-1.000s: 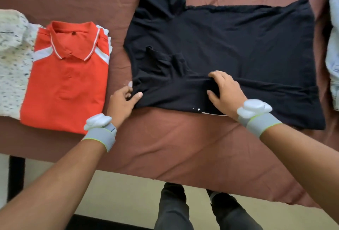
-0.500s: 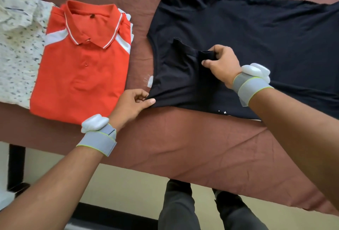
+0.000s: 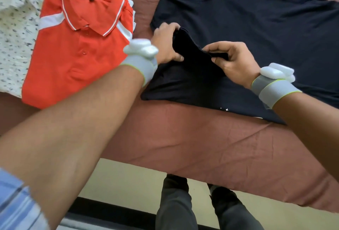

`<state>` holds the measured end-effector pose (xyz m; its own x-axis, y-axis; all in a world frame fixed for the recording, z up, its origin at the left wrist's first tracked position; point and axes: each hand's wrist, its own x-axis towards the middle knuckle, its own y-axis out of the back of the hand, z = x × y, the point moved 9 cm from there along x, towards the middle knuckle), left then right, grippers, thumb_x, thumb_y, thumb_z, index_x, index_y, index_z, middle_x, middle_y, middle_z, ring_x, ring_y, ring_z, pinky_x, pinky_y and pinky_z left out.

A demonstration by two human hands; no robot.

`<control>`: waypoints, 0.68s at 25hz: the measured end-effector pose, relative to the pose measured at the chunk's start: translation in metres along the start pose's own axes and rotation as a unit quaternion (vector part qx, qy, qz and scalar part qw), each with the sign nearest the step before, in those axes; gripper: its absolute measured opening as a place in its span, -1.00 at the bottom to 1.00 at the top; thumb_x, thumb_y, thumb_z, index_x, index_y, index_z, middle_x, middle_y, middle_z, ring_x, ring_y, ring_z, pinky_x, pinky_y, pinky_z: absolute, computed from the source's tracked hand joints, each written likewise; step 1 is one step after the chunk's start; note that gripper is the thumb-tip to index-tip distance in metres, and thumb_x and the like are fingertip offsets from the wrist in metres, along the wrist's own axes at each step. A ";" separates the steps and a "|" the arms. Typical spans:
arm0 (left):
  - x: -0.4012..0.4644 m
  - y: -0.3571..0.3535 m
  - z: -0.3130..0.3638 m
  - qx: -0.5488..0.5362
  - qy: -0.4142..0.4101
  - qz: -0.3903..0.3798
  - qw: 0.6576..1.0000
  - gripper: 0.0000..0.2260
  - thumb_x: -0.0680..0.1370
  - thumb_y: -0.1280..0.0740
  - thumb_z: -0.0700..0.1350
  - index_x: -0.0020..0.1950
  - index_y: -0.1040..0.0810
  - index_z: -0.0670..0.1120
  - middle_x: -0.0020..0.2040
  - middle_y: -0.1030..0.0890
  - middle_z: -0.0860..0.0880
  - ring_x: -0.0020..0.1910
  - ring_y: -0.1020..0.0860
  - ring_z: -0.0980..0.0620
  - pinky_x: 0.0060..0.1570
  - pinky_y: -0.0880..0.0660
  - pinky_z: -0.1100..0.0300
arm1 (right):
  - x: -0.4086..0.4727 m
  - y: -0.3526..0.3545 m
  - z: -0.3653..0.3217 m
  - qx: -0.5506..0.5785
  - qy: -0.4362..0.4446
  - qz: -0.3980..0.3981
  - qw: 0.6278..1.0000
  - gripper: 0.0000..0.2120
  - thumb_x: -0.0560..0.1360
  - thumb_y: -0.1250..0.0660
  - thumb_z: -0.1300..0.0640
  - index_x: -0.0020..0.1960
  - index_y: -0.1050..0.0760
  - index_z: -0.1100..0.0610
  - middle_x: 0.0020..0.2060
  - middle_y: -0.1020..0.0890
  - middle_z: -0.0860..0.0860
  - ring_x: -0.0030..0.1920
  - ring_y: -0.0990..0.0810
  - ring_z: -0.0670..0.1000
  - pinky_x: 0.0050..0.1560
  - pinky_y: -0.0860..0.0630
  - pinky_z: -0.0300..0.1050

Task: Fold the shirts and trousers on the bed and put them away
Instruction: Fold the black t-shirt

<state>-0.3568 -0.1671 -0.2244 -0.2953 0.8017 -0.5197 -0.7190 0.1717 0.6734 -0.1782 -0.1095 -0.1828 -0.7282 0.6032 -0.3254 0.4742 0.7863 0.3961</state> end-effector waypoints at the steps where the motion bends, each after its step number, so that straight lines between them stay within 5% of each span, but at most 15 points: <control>1: 0.007 0.010 0.006 0.014 -0.029 0.014 0.999 -0.48 0.26 -0.56 0.03 0.18 -0.55 -0.01 0.18 -0.54 -0.12 0.15 -0.55 -0.12 0.16 -0.49 0.05 | -0.005 0.000 -0.005 -0.041 0.023 -0.013 0.999 -0.61 0.48 -0.25 0.45 0.13 -0.61 0.05 0.02 -0.65 -0.14 0.08 -0.59 -0.24 0.23 -0.44 -0.32; 3: 0.001 0.030 0.018 -0.009 -0.111 0.062 0.992 -0.80 0.28 -0.39 -0.05 -0.11 -0.60 0.00 -0.05 -0.64 -0.06 -0.03 -0.61 -0.06 0.01 -0.53 0.05 | -0.014 -0.004 -0.015 -0.152 0.095 -0.038 0.983 -0.57 0.49 -0.19 0.42 0.19 -0.60 0.05 0.13 -0.63 -0.14 0.18 -0.58 -0.14 0.26 -0.44 -0.23; 7: -0.061 0.020 0.025 0.028 -0.278 0.067 0.958 -0.76 0.27 -0.19 -0.25 -0.17 -0.59 -0.10 -0.07 -0.62 -0.08 -0.01 -0.56 -0.07 0.04 -0.46 0.08 | -0.043 -0.046 -0.004 -0.422 0.293 -0.095 0.853 -0.47 0.39 -0.13 0.42 0.28 -0.53 0.14 0.29 -0.56 0.04 0.30 -0.52 0.15 0.23 -0.47 0.20; 10: -0.090 -0.008 0.007 0.084 -0.289 0.037 0.953 -0.70 0.32 -0.28 -0.35 -0.01 -0.61 -0.11 0.06 -0.61 -0.03 0.17 -0.52 -0.08 0.20 -0.44 0.05 | -0.064 -0.057 0.018 -0.493 0.265 -0.128 0.819 -0.47 0.48 -0.34 0.22 0.43 -0.38 0.14 0.47 -0.35 0.08 0.48 -0.28 0.16 0.39 -0.19 0.36; 13: -0.113 -0.025 0.008 0.120 -0.288 0.068 0.948 -0.53 0.37 -0.34 -0.18 0.30 -0.52 -0.13 0.32 -0.51 -0.09 0.40 -0.37 -0.09 0.39 -0.30 -0.02 | -0.105 -0.026 0.038 -0.520 0.186 -0.072 0.831 -0.38 0.57 -0.19 -0.08 0.55 -0.15 0.14 0.56 -0.08 0.10 0.56 -0.03 0.13 0.45 0.01 0.38; 17: -0.137 -0.093 0.003 0.323 -0.266 0.000 0.908 -0.29 0.47 -0.27 0.08 0.58 -0.16 -0.08 0.56 -0.24 -0.08 0.59 -0.07 -0.05 0.49 -0.10 -0.11 | -0.171 0.014 0.088 -0.569 0.083 -0.035 0.818 -0.25 0.45 -0.19 0.25 0.57 0.03 0.17 0.55 -0.10 0.15 0.54 -0.06 0.17 0.38 -0.06 0.46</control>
<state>-0.2476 -0.2912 -0.2136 0.1733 0.9356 -0.3075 -0.1496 0.3336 0.9308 -0.0028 -0.1897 -0.1972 -0.8358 0.4618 -0.2970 -0.2689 0.1274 0.9547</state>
